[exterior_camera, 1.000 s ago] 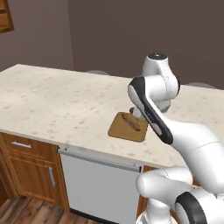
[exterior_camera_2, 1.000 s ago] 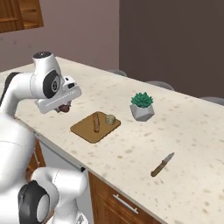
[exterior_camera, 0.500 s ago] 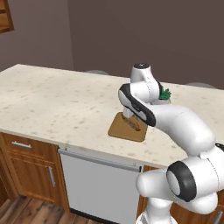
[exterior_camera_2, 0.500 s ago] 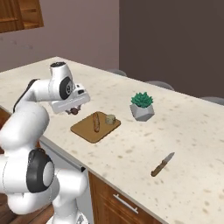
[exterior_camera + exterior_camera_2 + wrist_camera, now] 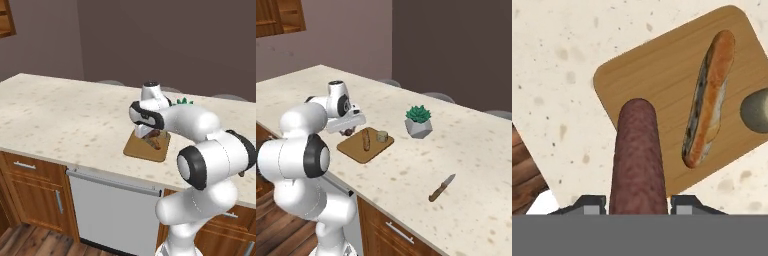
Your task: Retrieve the sausage and cheese from the fridge and place them on the cutting board on the counter.
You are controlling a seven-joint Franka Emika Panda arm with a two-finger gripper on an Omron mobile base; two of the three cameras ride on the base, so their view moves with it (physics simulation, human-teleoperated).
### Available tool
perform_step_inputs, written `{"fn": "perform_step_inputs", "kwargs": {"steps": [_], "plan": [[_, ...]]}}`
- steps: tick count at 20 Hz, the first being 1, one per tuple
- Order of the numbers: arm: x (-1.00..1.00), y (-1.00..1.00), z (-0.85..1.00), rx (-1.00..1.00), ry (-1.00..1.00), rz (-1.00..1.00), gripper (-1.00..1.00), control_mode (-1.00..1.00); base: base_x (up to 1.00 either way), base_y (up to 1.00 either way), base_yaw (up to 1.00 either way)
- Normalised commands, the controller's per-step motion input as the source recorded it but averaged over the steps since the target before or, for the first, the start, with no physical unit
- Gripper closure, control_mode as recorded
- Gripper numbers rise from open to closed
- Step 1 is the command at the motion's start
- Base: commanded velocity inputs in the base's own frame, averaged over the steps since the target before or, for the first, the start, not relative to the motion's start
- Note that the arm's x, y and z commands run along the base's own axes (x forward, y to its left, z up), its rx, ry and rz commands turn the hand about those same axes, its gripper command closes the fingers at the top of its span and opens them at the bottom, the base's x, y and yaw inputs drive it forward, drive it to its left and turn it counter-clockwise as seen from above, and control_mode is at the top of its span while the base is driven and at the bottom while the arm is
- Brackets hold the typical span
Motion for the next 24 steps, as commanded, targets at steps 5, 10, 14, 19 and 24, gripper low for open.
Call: {"fn": "perform_step_inputs", "kwargs": {"steps": [5,10,14,19,24], "plan": [[0.58,0.0,-0.47,0.0,0.06,0.0,1.0,-1.0,0.0,0.0,0.0],[0.31,0.0,-0.25,0.0,0.0,0.0,1.0,-1.0,0.0,0.0,0.0],[0.31,0.0,-0.2,0.0,0.0,0.0,1.0,-1.0,0.0,0.0,0.0],[0.38,0.0,-0.28,0.0,-0.01,0.0,1.0,-1.0,0.0,0.0,0.0],[0.09,0.0,-0.28,0.0,0.0,0.0,1.0,-1.0,0.0,0.0,0.0]]}}
